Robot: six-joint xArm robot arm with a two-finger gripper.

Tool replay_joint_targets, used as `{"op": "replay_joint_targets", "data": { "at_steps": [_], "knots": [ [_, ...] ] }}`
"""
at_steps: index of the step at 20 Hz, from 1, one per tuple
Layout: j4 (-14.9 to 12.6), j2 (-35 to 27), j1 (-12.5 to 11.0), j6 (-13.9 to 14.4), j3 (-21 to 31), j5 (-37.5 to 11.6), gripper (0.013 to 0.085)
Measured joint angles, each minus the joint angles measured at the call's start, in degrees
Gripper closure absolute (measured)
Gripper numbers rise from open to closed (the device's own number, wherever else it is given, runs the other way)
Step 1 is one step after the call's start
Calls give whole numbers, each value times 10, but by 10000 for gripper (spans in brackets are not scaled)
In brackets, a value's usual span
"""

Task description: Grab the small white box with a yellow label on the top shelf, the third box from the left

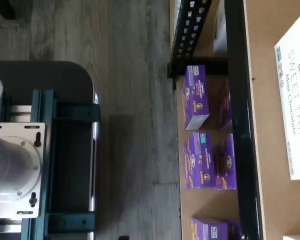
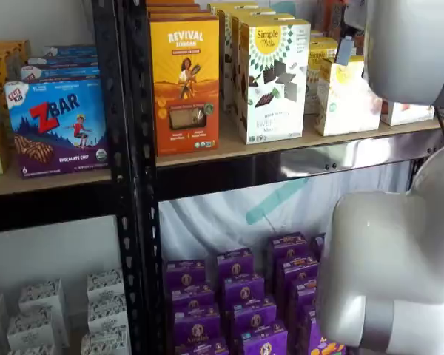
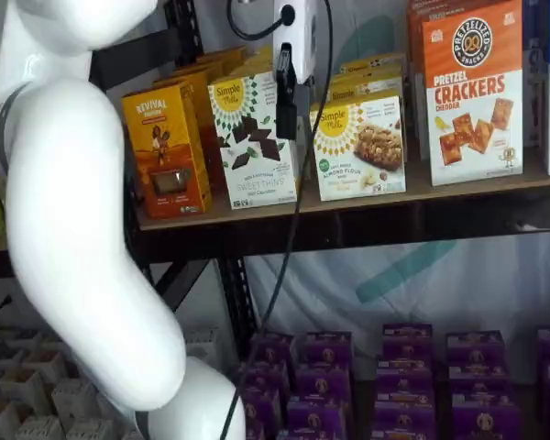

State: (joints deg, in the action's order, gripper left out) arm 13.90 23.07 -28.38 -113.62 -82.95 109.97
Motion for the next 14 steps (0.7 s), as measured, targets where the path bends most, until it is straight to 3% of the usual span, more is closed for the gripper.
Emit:
{"op": "replay_joint_targets", "data": {
  "at_steps": [3, 6, 10, 14],
  "knots": [
    [-15, -31, 14, 9, -40, 67, 130],
    [-2, -26, 13, 14, -37, 74, 130],
    [38, -3, -3, 15, -11, 32, 130],
    [82, 25, -23, 7, 31, -42, 130]
  ]
}}
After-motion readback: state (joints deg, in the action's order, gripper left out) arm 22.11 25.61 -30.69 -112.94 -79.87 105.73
